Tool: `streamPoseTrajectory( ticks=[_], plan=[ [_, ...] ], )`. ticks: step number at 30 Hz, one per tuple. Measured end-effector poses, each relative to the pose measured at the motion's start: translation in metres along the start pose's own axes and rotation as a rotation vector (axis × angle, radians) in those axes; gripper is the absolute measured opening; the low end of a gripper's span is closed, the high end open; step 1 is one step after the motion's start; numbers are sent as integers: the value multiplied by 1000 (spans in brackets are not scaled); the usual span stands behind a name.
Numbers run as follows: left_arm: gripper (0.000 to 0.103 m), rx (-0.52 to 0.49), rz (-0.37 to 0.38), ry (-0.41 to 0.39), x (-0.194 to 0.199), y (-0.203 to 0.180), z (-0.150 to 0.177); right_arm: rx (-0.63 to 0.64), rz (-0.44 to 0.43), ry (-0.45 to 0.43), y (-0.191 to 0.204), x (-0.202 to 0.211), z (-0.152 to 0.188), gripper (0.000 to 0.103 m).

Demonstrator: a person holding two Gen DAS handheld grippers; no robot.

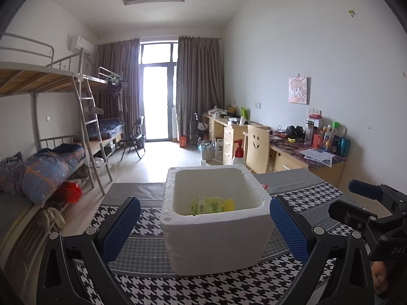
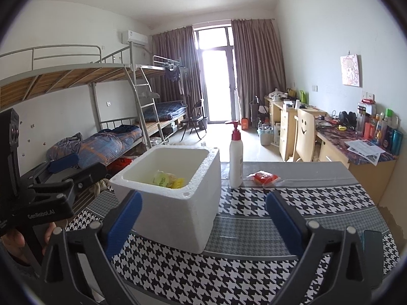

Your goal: Organize soft objects

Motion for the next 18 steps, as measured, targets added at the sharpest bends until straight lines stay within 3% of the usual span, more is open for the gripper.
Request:
streamPoseTrajectory(
  ticks=[18],
  plan=[
    [102, 1, 3, -71, 30, -5, 19, 49, -4, -67, 17, 28, 13, 100]
  ],
)
Point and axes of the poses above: each gripper's, at about its wrist camera, not at the fingertips, and x roughly against the way its jaws point, y to its left, z to its underside, the point moved 7 cm from there along -x, roughly the way its jaws point, and after that the axes turned 6 degrees about y, right-handed, at the moved point
